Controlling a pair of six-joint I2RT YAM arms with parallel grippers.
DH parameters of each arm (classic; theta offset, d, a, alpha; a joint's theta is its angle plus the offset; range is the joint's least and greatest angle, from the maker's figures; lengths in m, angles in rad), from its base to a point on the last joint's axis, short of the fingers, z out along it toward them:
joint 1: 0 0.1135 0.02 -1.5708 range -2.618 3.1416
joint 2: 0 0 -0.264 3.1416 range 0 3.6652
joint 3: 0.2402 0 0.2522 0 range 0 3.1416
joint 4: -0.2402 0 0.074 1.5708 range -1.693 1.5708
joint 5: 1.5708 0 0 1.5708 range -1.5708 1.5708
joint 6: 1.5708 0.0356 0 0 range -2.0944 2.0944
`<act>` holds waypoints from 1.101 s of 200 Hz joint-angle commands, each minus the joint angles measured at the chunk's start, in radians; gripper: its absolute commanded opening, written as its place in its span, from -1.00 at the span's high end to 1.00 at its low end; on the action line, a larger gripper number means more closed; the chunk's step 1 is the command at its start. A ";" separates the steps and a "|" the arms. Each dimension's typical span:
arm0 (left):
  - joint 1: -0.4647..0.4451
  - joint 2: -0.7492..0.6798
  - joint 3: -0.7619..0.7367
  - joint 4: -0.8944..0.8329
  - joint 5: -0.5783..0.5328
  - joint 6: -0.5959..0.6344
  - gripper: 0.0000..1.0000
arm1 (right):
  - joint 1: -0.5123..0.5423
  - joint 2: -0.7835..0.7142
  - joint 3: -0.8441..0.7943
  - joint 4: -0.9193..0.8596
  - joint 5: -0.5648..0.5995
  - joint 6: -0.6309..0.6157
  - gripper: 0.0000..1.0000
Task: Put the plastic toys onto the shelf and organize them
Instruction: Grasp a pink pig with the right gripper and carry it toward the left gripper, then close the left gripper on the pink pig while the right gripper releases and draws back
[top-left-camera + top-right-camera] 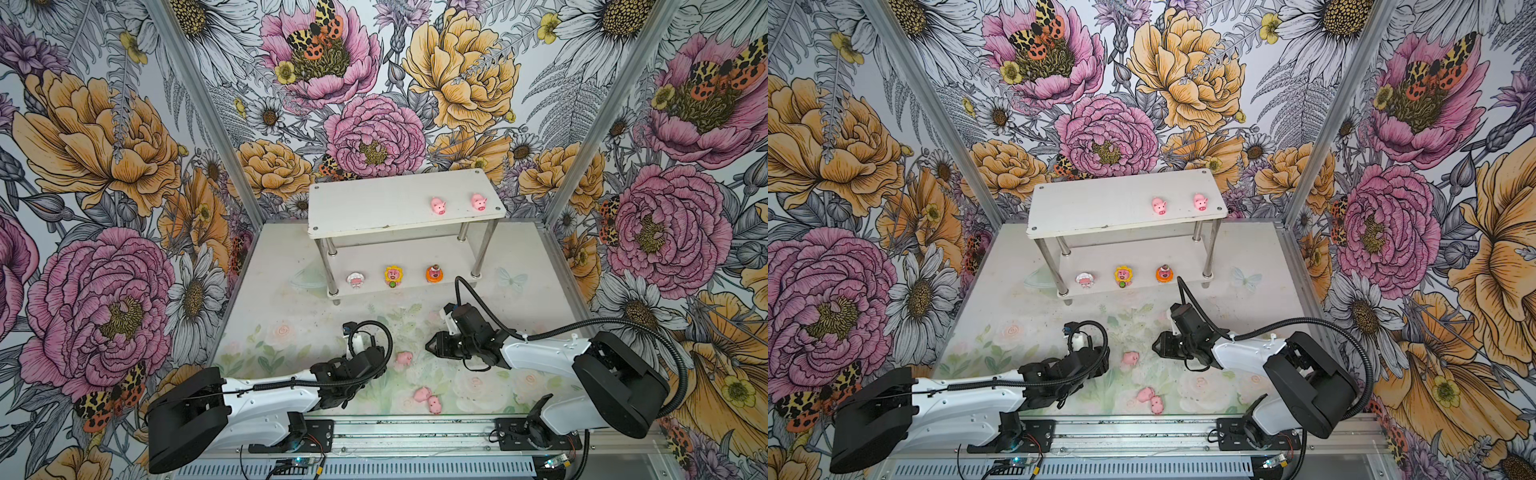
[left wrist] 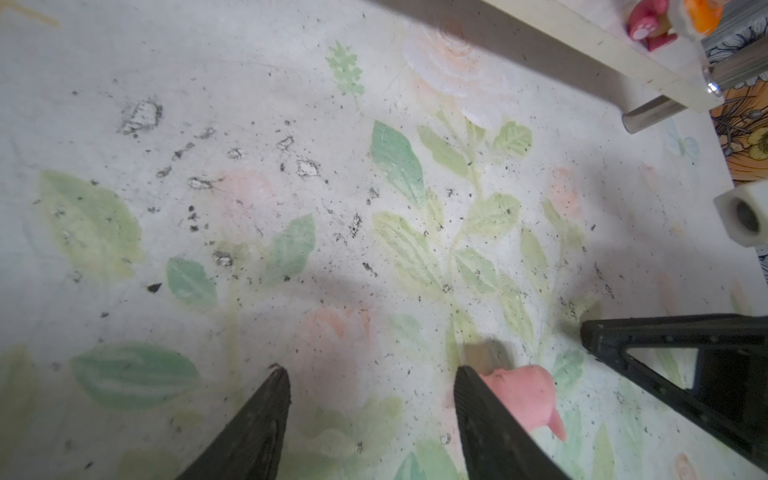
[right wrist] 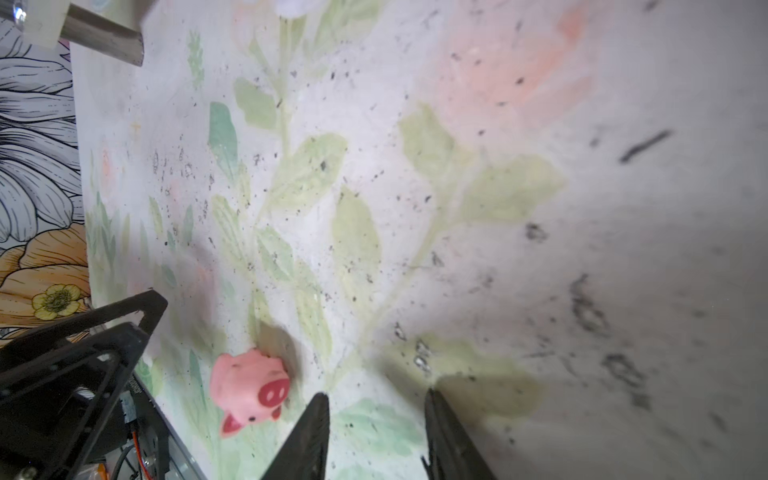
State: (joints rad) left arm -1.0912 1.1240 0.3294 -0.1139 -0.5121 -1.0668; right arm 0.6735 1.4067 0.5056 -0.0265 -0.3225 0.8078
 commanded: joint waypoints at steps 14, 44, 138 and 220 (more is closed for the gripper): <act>0.014 0.012 0.023 0.031 0.020 0.020 -0.30 | 0.071 -0.145 0.010 -0.095 0.047 -0.129 0.62; 0.024 0.023 0.029 0.043 0.026 0.023 -0.30 | 0.160 -0.170 0.097 -0.183 0.079 -0.214 1.00; 0.024 0.050 0.041 0.044 0.043 0.013 -0.30 | 0.259 0.132 0.258 -0.140 0.083 -0.258 1.00; 0.023 0.049 0.035 0.046 0.044 0.007 -0.30 | 0.174 0.243 0.272 -0.039 0.052 -0.229 1.00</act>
State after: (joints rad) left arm -1.0748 1.1728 0.3561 -0.0841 -0.4812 -1.0649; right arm 0.8852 1.6051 0.7593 -0.1165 -0.2722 0.5671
